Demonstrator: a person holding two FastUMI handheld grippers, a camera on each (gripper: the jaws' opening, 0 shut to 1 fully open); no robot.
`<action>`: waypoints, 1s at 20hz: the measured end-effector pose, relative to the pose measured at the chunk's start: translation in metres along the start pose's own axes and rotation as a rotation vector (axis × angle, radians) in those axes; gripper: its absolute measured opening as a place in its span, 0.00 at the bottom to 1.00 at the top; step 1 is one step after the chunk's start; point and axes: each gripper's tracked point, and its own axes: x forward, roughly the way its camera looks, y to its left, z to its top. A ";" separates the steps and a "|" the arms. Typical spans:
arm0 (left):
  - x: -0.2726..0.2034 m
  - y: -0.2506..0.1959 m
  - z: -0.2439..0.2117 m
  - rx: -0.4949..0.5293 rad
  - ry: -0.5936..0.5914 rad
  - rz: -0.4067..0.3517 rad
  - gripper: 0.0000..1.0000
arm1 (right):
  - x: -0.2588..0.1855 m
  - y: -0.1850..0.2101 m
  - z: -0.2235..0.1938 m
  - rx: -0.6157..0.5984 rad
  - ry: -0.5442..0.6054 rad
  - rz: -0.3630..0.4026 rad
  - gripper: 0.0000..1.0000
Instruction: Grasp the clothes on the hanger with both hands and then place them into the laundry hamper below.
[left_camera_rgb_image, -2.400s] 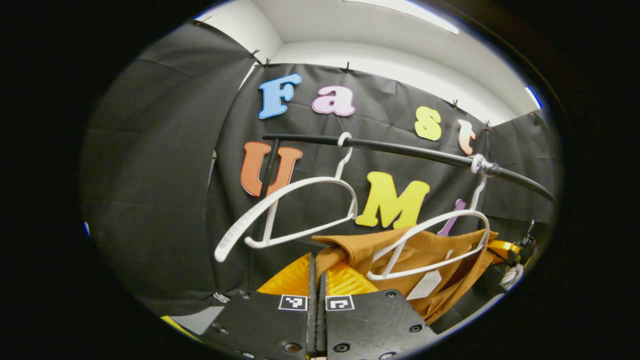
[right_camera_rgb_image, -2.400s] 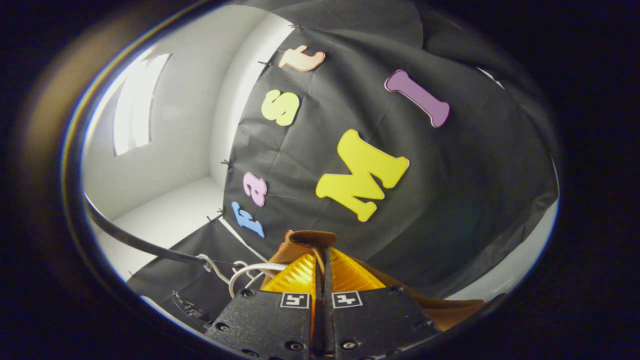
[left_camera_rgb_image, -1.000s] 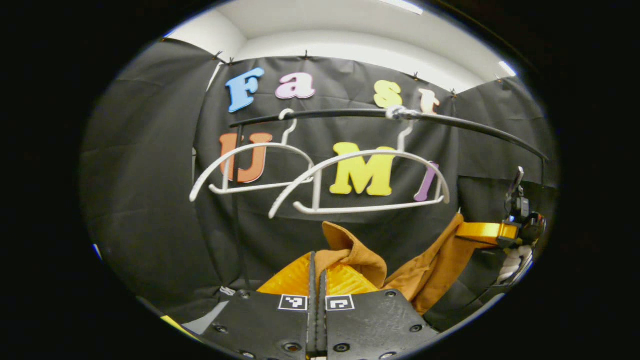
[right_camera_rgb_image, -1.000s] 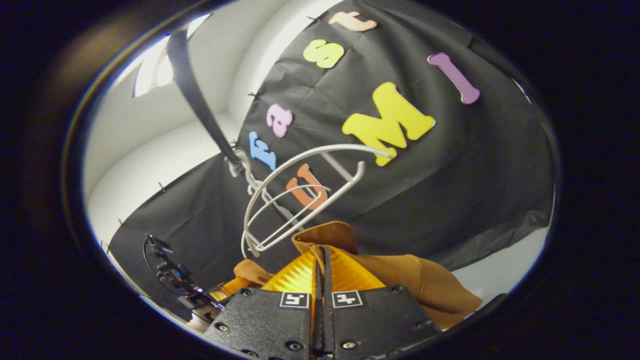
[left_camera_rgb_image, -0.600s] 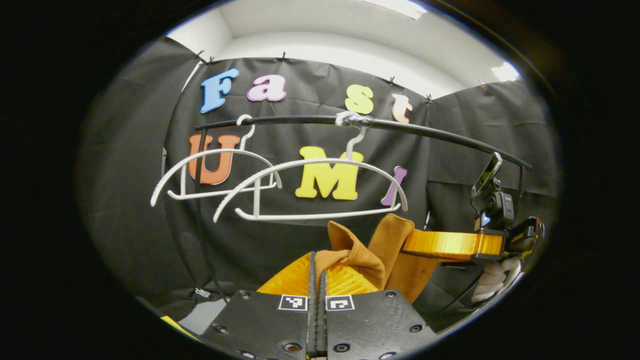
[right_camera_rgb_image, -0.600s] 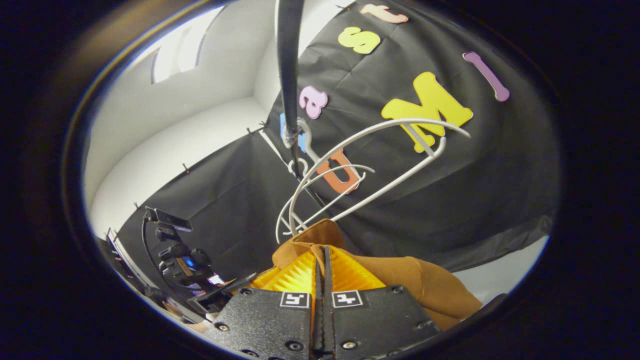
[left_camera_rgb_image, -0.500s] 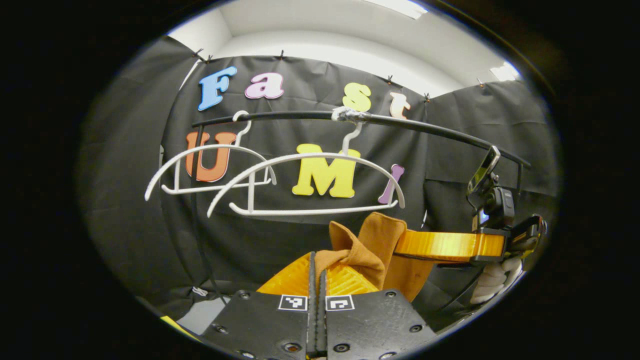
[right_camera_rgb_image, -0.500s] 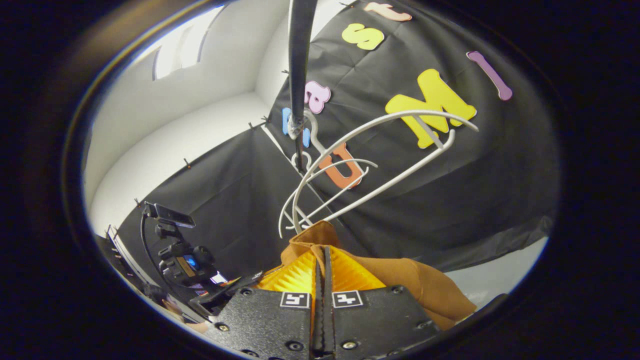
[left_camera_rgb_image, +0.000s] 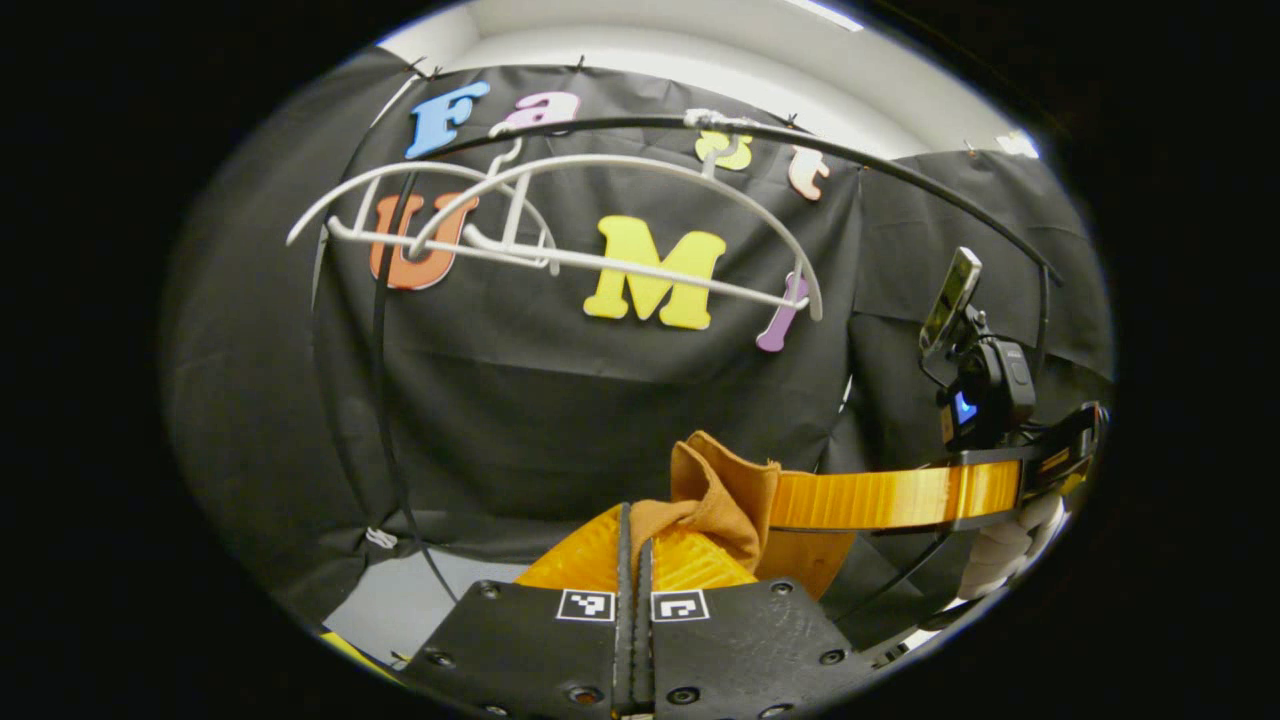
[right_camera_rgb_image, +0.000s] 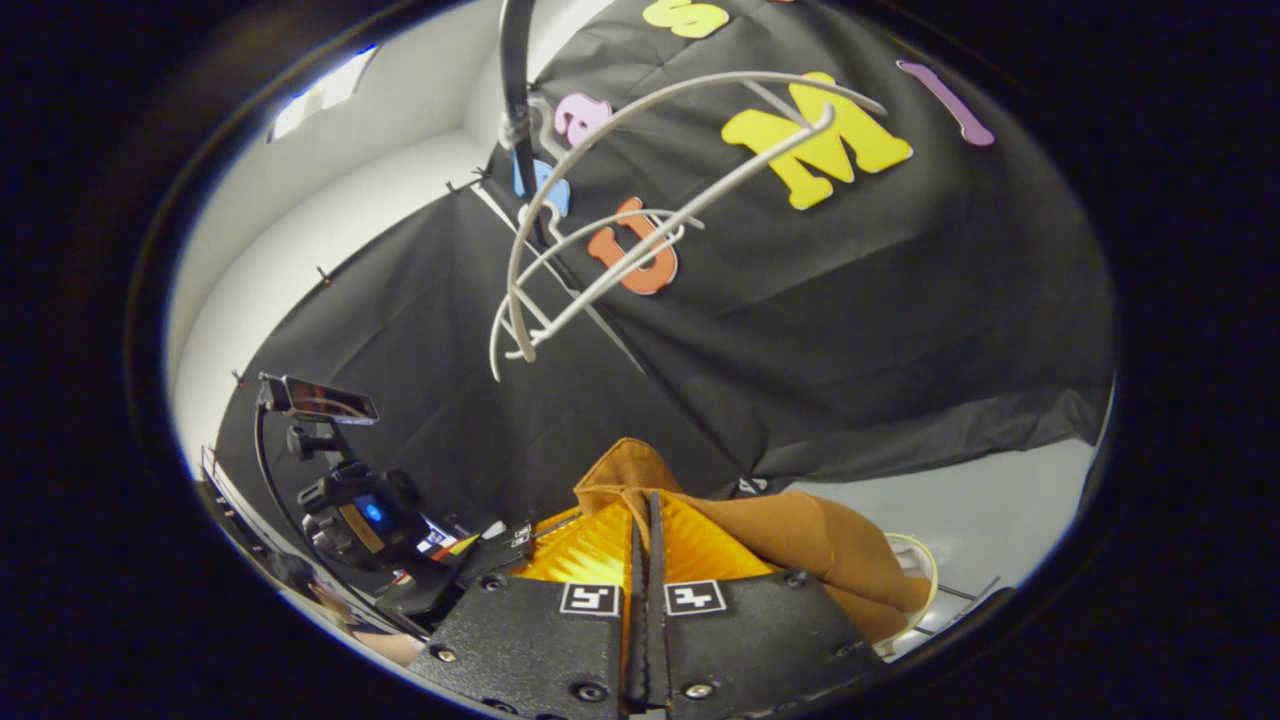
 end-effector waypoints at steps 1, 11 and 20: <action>0.001 0.004 -0.015 -0.022 0.021 0.002 0.05 | 0.005 -0.010 -0.010 0.006 0.027 -0.018 0.04; 0.014 0.035 -0.171 -0.112 0.315 0.081 0.00 | 0.026 -0.113 -0.131 0.043 0.280 -0.268 0.04; -0.001 0.023 -0.252 -0.142 0.562 0.124 0.00 | 0.025 -0.174 -0.207 0.076 0.449 -0.451 0.04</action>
